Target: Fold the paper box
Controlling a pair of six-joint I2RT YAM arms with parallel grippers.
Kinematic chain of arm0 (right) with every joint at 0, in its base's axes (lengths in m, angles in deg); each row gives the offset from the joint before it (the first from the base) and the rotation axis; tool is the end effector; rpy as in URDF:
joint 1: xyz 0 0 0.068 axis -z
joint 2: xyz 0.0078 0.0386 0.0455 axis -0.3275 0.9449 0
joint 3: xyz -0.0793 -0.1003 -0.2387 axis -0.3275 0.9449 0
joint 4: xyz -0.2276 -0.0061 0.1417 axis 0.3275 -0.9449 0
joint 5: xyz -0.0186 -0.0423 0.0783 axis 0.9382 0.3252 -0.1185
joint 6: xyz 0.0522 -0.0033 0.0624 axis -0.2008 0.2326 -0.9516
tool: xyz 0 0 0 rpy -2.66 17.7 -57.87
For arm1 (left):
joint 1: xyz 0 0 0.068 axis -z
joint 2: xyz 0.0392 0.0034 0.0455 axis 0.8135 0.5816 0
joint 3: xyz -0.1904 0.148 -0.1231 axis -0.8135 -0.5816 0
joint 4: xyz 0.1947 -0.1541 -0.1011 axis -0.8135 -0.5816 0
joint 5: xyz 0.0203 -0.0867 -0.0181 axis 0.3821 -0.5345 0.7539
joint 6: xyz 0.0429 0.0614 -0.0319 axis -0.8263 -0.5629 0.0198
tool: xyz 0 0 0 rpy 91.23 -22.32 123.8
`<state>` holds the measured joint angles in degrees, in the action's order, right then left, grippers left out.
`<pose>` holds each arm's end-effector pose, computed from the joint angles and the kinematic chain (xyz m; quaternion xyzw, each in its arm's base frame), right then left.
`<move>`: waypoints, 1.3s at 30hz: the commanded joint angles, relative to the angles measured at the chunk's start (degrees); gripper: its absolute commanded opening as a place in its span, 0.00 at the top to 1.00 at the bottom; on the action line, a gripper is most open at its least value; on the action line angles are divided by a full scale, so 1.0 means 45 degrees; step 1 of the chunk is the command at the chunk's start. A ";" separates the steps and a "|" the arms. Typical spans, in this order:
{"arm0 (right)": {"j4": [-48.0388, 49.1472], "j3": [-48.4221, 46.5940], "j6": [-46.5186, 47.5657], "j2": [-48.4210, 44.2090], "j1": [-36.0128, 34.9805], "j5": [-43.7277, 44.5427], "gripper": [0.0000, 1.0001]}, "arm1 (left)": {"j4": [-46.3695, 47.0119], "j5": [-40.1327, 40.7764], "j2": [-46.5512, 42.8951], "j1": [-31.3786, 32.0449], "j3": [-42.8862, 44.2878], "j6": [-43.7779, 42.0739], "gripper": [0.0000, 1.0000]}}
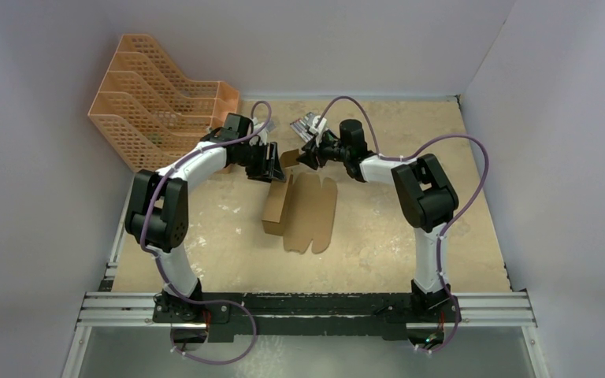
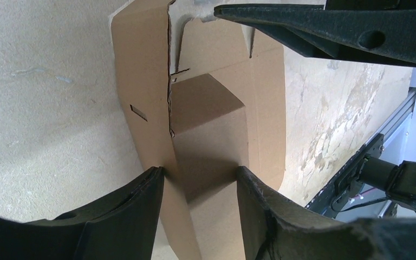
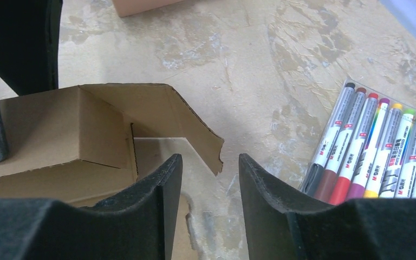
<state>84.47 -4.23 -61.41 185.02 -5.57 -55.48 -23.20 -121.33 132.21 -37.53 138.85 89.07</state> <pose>0.4258 0.2445 0.1679 -0.4408 0.6277 0.3134 0.5599 0.3754 -0.1545 0.1821 0.0721 0.9213 -0.3405 0.1735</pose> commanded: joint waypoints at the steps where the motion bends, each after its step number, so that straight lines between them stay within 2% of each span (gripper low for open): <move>1: 0.0529 -0.0473 0.0131 -0.0052 0.0056 0.0290 0.53 | 0.0015 -0.0326 -0.0066 0.0071 0.0410 -0.0360 0.50; 6: 0.0586 -0.0381 0.0202 -0.0076 0.0211 0.0546 0.48 | -0.0111 -0.0267 -0.0082 0.0091 0.0397 -0.0411 0.50; 10: 0.0568 -0.0288 0.0422 -0.0229 0.0315 -0.0969 0.42 | -0.0152 -0.0272 -0.0063 0.0091 0.0345 -0.0447 0.50; 14: -0.0016 -0.0478 0.1033 -0.0240 0.0361 -0.2743 0.41 | -0.0225 -0.0366 0.0000 0.0110 0.0418 -0.0487 0.51; 23: -0.0272 -0.1300 0.1267 0.0154 0.0623 -0.3553 0.39 | -0.0392 -0.0452 -0.0001 0.0272 0.0491 -0.0674 0.51; 29: -0.0862 -0.2014 0.1244 0.0686 0.0584 -0.3896 0.47 | -0.0386 -0.0395 0.0127 0.0383 0.0805 -0.0608 0.51; 34: -0.1717 -0.1667 0.1825 0.0442 0.0584 -0.3867 0.53 | -0.0307 -0.0288 0.0107 0.0384 0.0767 -0.0538 0.51; 39: -0.2076 -0.0695 0.2202 -0.0294 0.0584 -0.3263 0.65 | -0.0139 -0.0055 0.0127 0.0384 0.0619 -0.0309 0.52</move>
<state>77.11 -10.35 -53.97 188.17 -2.99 -70.52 -25.17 -122.08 132.38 -35.98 140.12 87.71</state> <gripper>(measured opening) 0.389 0.486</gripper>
